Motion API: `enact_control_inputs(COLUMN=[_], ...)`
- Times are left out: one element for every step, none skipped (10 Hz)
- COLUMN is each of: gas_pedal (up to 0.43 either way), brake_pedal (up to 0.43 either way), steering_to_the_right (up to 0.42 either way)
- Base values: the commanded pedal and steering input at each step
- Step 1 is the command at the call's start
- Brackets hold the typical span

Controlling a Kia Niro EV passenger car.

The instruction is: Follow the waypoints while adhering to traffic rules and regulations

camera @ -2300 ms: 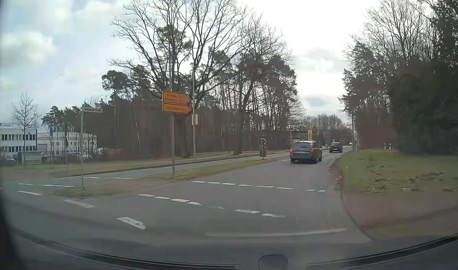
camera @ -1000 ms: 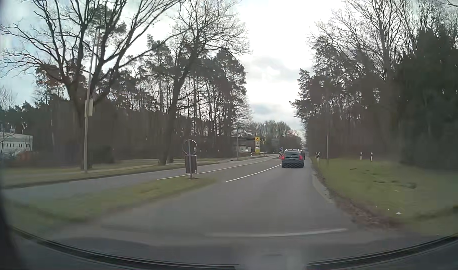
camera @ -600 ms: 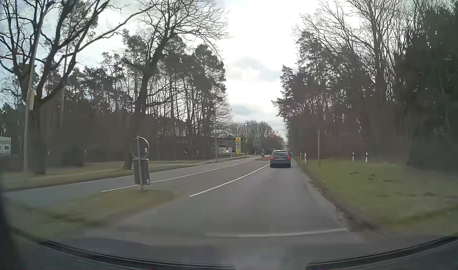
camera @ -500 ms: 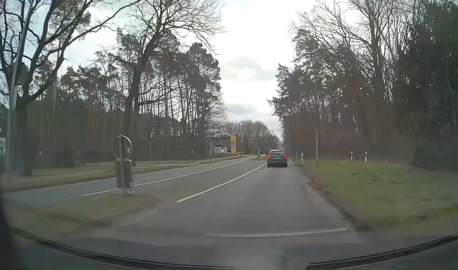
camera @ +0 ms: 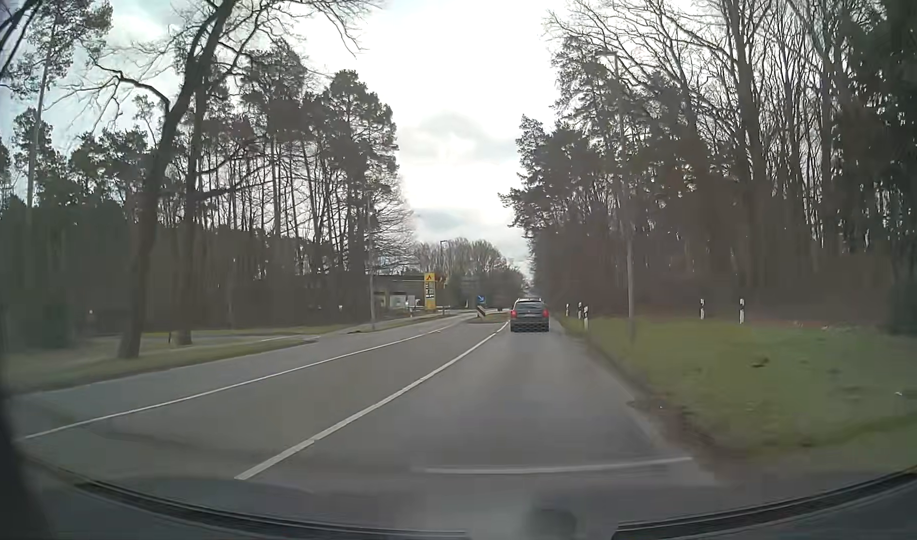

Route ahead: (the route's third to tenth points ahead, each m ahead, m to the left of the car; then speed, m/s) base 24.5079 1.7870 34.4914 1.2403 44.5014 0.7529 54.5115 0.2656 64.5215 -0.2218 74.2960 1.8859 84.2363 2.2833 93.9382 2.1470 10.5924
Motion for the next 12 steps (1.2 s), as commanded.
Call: enact_control_inputs(gas_pedal=[0.331,0.331,0.331,0.331,0.331,0.331,0.331,0.319,0.319,0.311,0.299,0.287], brake_pedal=[0.0,0.0,0.0,0.0,0.0,0.0,0.0,0.0,0.0,0.0,0.0,0.0], steering_to_the_right=[0.029,0.027,0.025,0.024,0.021,0.019,0.015,0.013,0.012,0.012,0.012,0.012])
